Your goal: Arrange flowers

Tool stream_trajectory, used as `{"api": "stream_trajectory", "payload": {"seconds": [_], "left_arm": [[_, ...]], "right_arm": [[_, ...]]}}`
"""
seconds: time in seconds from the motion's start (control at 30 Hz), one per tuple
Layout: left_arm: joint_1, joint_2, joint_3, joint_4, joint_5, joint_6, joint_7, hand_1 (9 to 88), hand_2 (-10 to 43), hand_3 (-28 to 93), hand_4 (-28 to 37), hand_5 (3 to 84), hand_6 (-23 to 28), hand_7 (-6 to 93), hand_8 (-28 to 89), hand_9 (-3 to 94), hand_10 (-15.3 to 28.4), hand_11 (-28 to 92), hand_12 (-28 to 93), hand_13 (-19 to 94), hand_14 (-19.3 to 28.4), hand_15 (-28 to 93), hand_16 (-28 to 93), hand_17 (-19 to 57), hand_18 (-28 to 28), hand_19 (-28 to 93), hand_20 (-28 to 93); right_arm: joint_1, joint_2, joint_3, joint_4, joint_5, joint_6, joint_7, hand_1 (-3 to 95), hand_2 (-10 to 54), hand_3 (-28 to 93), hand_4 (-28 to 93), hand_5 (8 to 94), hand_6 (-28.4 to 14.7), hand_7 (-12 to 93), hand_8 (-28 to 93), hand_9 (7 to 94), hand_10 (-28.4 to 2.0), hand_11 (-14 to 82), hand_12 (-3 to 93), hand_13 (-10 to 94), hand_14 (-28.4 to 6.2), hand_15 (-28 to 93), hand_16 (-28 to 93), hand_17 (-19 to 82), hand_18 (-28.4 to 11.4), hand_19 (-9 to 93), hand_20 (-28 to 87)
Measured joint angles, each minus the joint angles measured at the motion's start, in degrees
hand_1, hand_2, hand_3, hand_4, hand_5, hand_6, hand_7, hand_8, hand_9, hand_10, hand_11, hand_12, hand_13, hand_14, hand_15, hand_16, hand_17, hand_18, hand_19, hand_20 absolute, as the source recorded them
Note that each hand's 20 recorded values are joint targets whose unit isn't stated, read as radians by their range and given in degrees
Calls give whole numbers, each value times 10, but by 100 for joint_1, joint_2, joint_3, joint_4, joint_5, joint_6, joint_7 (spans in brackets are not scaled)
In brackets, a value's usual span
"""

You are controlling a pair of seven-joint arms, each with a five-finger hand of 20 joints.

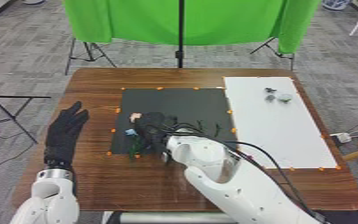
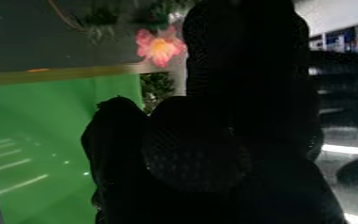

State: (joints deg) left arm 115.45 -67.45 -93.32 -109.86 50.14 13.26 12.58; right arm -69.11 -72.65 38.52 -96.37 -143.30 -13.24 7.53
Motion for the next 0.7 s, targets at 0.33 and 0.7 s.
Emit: {"api": "stream_trajectory", "payload": {"seconds": [0.33,0.7], "left_arm": [[-6,4,2,0,0,-8,-2,217,-23,656,-234,432,41,94,-50,428,136,143,117,310,152,80,18,38,102,13,153],[-13,7,2,4,-1,-19,8,215,-25,658,-235,431,41,92,-50,428,137,142,117,309,152,79,18,37,102,14,153]], "right_arm": [[318,-57,101,38,23,86,2,842,-95,-146,251,796,14,298,217,937,-83,290,261,937,3,630,266,685,-101,932,549],[290,-268,327,441,-283,-3,-1,612,-95,389,-121,789,9,250,177,924,-87,296,240,937,2,620,277,676,-102,932,549]]}}
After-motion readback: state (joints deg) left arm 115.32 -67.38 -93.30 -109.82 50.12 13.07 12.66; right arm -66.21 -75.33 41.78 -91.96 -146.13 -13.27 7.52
